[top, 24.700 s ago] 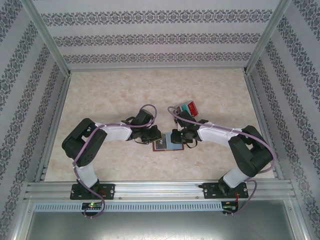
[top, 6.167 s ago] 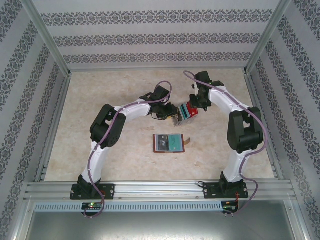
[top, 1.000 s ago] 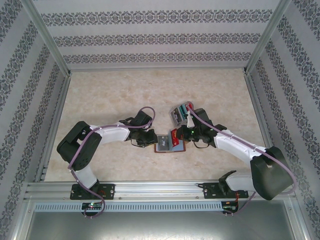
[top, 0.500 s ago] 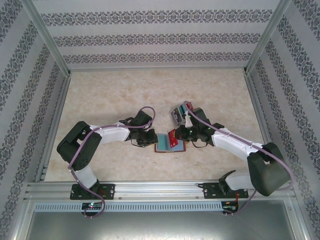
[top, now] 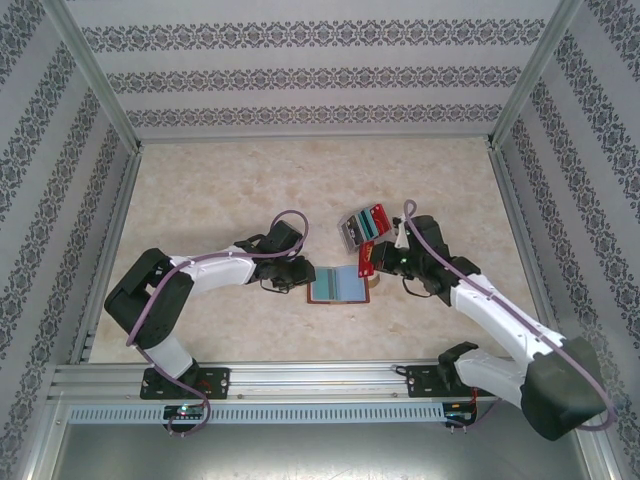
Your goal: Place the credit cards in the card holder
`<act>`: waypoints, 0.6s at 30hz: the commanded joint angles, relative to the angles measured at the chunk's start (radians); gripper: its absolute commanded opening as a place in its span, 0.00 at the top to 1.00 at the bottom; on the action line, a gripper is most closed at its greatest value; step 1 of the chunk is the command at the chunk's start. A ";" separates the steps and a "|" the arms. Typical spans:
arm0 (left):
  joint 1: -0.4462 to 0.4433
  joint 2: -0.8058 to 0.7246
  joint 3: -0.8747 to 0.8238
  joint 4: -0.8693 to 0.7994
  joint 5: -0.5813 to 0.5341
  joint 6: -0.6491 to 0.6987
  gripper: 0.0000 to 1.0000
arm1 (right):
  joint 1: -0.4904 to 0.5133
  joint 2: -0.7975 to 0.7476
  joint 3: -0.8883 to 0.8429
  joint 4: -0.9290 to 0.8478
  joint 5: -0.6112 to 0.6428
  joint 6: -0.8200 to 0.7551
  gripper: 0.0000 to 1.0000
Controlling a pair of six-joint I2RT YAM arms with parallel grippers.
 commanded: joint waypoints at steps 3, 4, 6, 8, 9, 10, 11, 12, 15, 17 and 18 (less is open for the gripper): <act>-0.008 0.000 -0.009 -0.009 -0.007 0.007 0.70 | 0.063 0.124 -0.048 0.201 -0.126 0.098 1.00; -0.008 0.005 -0.009 0.003 0.004 0.006 0.69 | 0.066 0.148 -0.059 0.234 -0.129 0.114 1.00; -0.008 0.013 -0.006 0.017 0.014 0.001 0.69 | 0.068 0.196 -0.074 0.280 -0.135 0.124 1.00; -0.008 0.024 0.003 0.009 0.012 0.006 0.67 | 0.070 0.239 -0.087 0.318 -0.153 0.126 1.00; -0.009 0.031 0.013 -0.003 0.010 0.014 0.67 | 0.071 0.258 -0.095 0.334 -0.157 0.127 1.00; -0.008 0.038 0.017 -0.009 0.012 0.017 0.67 | 0.071 0.278 -0.101 0.348 -0.159 0.127 1.00; -0.008 0.043 0.017 -0.006 0.012 0.019 0.67 | 0.072 0.296 -0.105 0.360 -0.169 0.126 1.00; -0.008 0.046 0.018 -0.002 0.017 0.019 0.67 | 0.072 0.312 -0.105 0.365 -0.175 0.124 1.00; -0.008 0.062 0.023 0.000 0.022 0.020 0.69 | 0.072 0.348 -0.123 0.407 -0.175 0.131 1.00; -0.008 0.072 0.022 0.005 0.029 0.021 0.72 | 0.072 0.376 -0.131 0.428 -0.182 0.130 1.00; -0.008 0.077 0.024 0.005 0.031 0.021 0.74 | 0.072 0.386 -0.130 0.434 -0.185 0.130 1.00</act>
